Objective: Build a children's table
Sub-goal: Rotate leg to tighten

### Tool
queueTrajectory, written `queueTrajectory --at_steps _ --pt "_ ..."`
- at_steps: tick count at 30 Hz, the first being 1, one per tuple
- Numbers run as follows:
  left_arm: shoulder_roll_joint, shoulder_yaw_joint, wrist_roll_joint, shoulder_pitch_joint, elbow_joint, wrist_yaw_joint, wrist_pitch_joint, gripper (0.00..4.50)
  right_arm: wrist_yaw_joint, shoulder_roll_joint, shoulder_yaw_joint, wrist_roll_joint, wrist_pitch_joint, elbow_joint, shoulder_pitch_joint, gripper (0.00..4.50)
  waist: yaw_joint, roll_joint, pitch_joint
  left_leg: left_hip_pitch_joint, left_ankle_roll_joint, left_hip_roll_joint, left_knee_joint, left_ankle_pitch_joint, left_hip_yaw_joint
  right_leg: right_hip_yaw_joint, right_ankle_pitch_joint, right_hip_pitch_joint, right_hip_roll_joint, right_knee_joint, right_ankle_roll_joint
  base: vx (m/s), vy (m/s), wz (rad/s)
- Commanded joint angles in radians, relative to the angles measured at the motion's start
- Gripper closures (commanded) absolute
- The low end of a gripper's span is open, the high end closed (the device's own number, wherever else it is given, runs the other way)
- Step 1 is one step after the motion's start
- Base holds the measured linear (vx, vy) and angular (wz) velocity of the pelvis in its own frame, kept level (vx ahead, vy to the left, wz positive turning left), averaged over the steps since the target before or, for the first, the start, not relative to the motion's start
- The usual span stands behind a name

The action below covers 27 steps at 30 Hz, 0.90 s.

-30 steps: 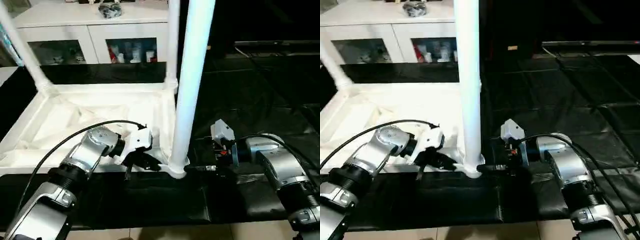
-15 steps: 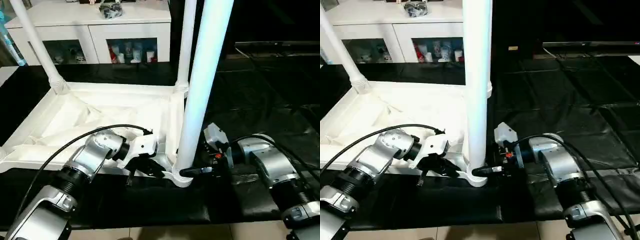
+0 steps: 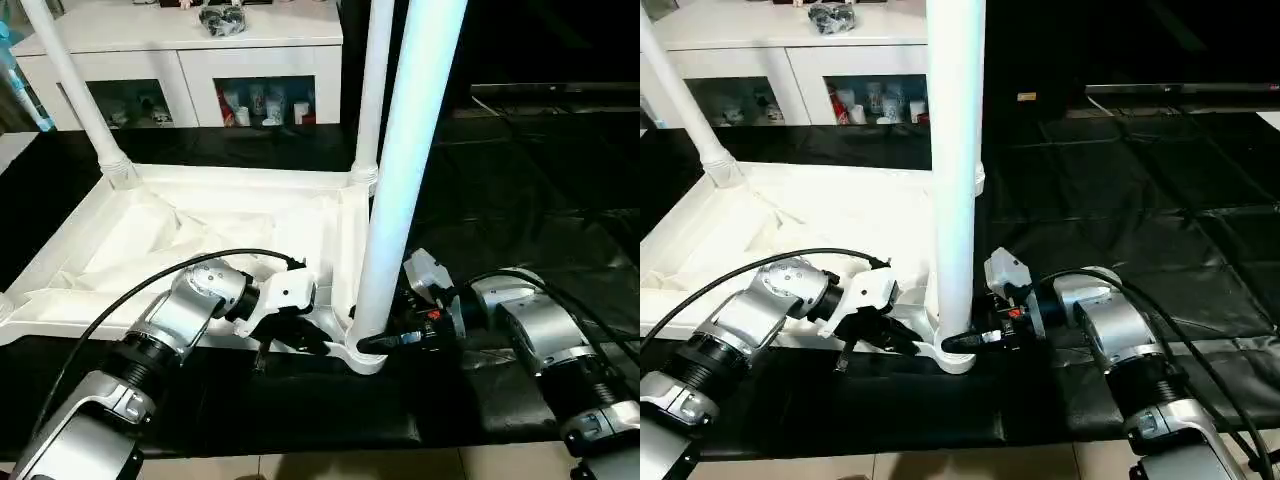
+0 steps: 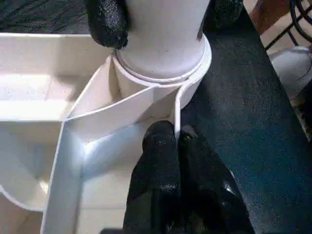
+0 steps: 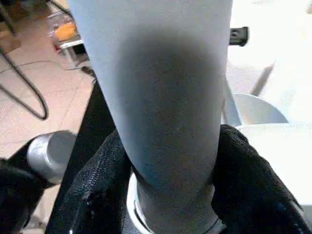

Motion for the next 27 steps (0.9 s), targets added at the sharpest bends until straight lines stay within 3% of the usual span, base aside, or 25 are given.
queueTrajectory --at_steps 1,8,9,12,15,20,23,26,27 --pt "-0.038 0.009 -0.006 -0.013 -0.006 0.061 0.034 4.5 -0.044 0.028 -0.001 0.026 0.047 -0.051 0.016 2.45 -0.007 -0.016 -0.067 -0.002 0.079 0.022 -0.069 -0.134 0.005 0.046 -0.264 0.058 -0.047 -0.066 -0.216 0.0 0.0 0.0" --pt "-0.15 0.078 0.005 -0.07 0.07 0.296 0.147 4.5 -0.425 0.171 -0.039 -0.074 0.113 -0.036 0.01 2.51 -0.03 -0.014 -0.063 -0.004 0.024 0.01 -0.075 -0.164 -0.002 0.04 -0.41 0.061 -0.048 -0.082 -0.146 0.0 0.0 0.0" --pt "-0.196 0.106 0.004 -0.095 0.106 0.389 0.18 4.5 -0.551 0.231 -0.046 -0.101 0.139 -0.022 -0.005 2.53 -0.044 -0.005 -0.063 -0.005 0.02 0.007 -0.074 -0.173 -0.003 0.039 -0.401 0.061 -0.046 -0.083 -0.148 0.0 0.0 0.0" --pt "-0.234 0.13 0.006 -0.115 0.131 0.47 0.201 4.5 -0.672 0.286 -0.06 -0.125 0.162 -0.002 -0.026 2.54 -0.067 -0.006 -0.066 -0.01 0.024 0.003 -0.072 -0.168 -0.004 0.038 -0.351 0.064 -0.042 -0.082 -0.164 0.0 0.0 0.0" --pt "-0.272 0.159 0.001 -0.131 0.15 0.549 0.217 4.5 -0.774 0.338 -0.076 -0.14 0.163 0.027 -0.052 2.56 -0.074 -0.004 -0.072 -0.011 0.046 0.003 -0.067 -0.134 -0.001 0.04 -0.268 0.063 -0.042 -0.078 -0.194 0.0 0.0 0.0" --pt "-0.323 0.194 0.007 -0.145 0.162 0.63 0.231 4.5 -0.851 0.405 -0.087 -0.16 0.122 0.042 -0.072 2.56 -0.074 -0.005 -0.075 -0.013 0.073 0.005 -0.065 -0.089 -0.001 0.039 -0.176 0.068 -0.042 -0.067 -0.228 0.0 0.0 0.0" --pt "-0.317 0.185 0.018 -0.139 0.16 0.632 0.216 4.5 -0.834 0.408 -0.094 -0.142 0.124 0.018 -0.052 1.84 -0.072 -0.005 -0.074 -0.012 0.095 0.007 -0.065 -0.084 -0.001 0.041 -0.137 0.069 -0.043 -0.063 -0.246 0.0 0.0 0.0" --pt "-0.292 0.173 0.021 -0.121 0.146 0.595 0.201 4.5 -0.792 0.383 -0.088 -0.13 0.126 -0.017 -0.026 1.76 -0.071 -0.004 -0.072 -0.01 0.096 0.008 -0.066 -0.103 0.0 0.041 -0.161 0.069 -0.044 -0.067 -0.242 0.0 0.0 0.0" --pt "-0.275 0.171 0.023 -0.113 0.142 0.571 0.194 4.5 -0.767 0.361 -0.086 -0.126 0.121 -0.031 -0.013 1.52 -0.068 -0.003 -0.072 -0.009 0.094 0.009 -0.067 -0.111 0.0 0.042 -0.172 0.069 -0.045 -0.068 -0.237 0.0 0.0 0.0"
